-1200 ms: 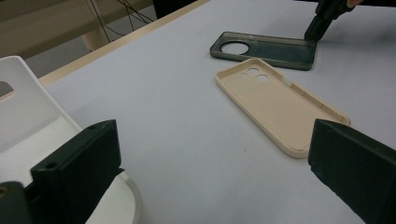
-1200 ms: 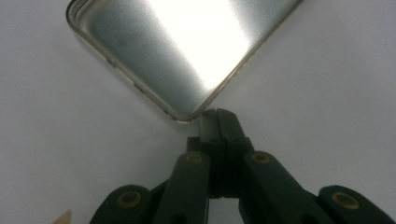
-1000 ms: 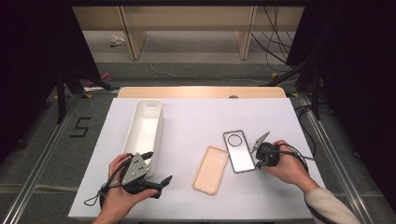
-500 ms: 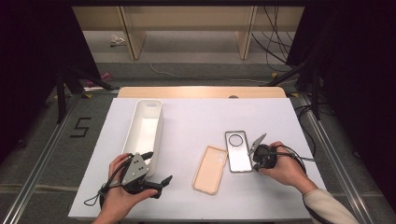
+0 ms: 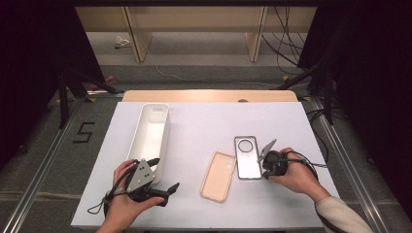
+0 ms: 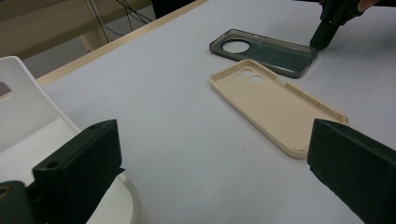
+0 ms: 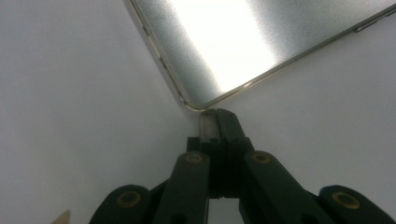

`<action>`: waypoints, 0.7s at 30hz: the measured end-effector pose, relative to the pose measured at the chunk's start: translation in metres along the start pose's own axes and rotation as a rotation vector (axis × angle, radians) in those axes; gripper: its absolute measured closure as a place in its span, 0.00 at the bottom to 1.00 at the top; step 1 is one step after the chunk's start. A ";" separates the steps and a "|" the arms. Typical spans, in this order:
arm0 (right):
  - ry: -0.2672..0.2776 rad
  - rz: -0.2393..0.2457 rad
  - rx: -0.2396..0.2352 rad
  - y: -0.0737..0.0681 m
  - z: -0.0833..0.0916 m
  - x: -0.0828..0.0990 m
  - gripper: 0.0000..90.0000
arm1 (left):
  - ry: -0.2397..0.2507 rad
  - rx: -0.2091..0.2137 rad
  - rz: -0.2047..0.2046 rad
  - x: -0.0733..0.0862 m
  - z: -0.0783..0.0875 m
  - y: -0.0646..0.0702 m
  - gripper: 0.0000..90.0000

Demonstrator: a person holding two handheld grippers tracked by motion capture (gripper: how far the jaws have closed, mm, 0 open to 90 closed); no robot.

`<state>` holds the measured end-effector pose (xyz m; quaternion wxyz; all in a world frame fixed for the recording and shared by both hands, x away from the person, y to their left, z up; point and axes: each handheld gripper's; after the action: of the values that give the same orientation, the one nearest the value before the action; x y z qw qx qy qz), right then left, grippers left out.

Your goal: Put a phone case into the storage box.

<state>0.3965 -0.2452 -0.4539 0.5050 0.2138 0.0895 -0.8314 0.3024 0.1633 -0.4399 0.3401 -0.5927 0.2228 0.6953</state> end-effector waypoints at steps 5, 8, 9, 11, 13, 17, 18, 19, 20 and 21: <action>0.001 0.002 -0.002 0.000 0.000 0.000 1.00 | 0.001 0.003 0.000 0.000 0.000 0.000 0.03; 0.005 0.005 -0.008 0.000 0.000 0.000 1.00 | 0.001 0.003 0.000 0.000 0.000 0.000 0.03; 0.007 0.008 -0.007 0.000 0.000 0.000 1.00 | 0.000 0.003 0.000 0.000 0.000 0.000 0.03; 0.006 0.008 -0.009 0.000 -0.001 0.000 1.00 | 0.000 0.002 0.000 0.000 0.000 0.000 0.03; 0.004 0.003 -0.008 0.000 0.000 0.000 1.00 | 0.000 0.002 -0.001 0.000 0.000 0.000 0.03; 0.015 -0.009 -0.002 0.001 0.002 0.000 0.96 | -0.004 0.003 -0.002 0.000 0.000 0.000 0.03; 0.029 0.014 0.013 0.004 0.007 0.000 0.89 | -0.004 0.003 -0.002 0.000 0.000 0.000 0.03; 0.032 0.029 0.023 0.005 0.009 0.000 0.86 | -0.004 0.002 -0.001 0.000 0.000 0.000 0.03; 0.027 0.038 0.037 0.005 0.011 -0.001 0.81 | -0.004 0.002 -0.001 0.000 0.000 0.000 0.03; 0.031 0.067 0.048 0.006 0.014 -0.001 0.76 | -0.004 0.002 -0.001 0.000 0.000 0.000 0.03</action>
<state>0.3986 -0.2521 -0.4409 0.5260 0.2416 0.0701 -0.8124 0.3025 0.1636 -0.4401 0.3416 -0.5910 0.2223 0.6962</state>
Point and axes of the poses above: each handheld gripper's, and its own axes: z roughly backward along the jaws, x roughly out of its underside, y roughly to its right, and after that the axes turned 14 degrees about y, right-handed
